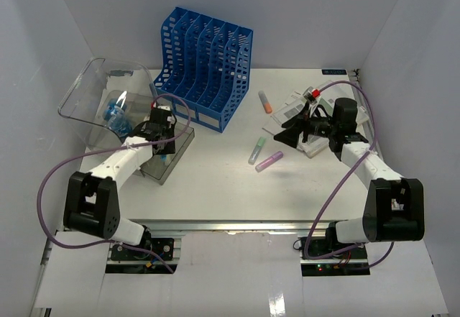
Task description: Organize the desk
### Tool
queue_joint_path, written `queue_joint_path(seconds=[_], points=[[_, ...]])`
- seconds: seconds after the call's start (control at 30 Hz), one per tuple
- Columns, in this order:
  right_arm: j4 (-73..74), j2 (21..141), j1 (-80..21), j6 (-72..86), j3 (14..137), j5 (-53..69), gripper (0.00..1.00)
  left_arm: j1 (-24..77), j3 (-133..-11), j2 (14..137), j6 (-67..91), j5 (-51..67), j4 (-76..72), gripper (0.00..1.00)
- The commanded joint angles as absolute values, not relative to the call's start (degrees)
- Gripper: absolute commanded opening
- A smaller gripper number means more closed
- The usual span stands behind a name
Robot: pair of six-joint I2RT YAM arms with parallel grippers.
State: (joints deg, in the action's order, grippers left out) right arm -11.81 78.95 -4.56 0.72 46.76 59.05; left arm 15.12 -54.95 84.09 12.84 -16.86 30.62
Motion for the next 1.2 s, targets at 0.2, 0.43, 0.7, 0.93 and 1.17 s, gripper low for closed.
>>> queue_joint_path(seconds=[0.2, 0.43, 0.7, 0.93, 1.17], points=[[8.55, 93.27, -8.79, -10.97, 66.9, 28.74, 0.9, 14.59, -59.48, 79.61, 11.28, -9.26, 31.69, 0.79], [21.53, 118.88, -12.57, -12.65, 101.2, 9.75, 0.9, 14.59, -52.75, 65.29, 12.73, 3.34, 29.87, 0.92], [26.13, 138.14, -17.03, -11.96, 123.63, 3.25, 0.94, 14.5, -42.32, 42.64, 22.29, 13.48, 27.97, 0.97], [24.42, 141.63, -17.31, -10.02, 122.63, 2.89, 0.82, 14.5, -34.97, 31.61, 33.7, 17.69, 24.05, 0.98], [24.04, 140.04, -17.4, -9.69, 116.83, 5.72, 0.37, 14.5, -30.57, 31.87, 43.66, 18.54, 19.21, 0.98]])
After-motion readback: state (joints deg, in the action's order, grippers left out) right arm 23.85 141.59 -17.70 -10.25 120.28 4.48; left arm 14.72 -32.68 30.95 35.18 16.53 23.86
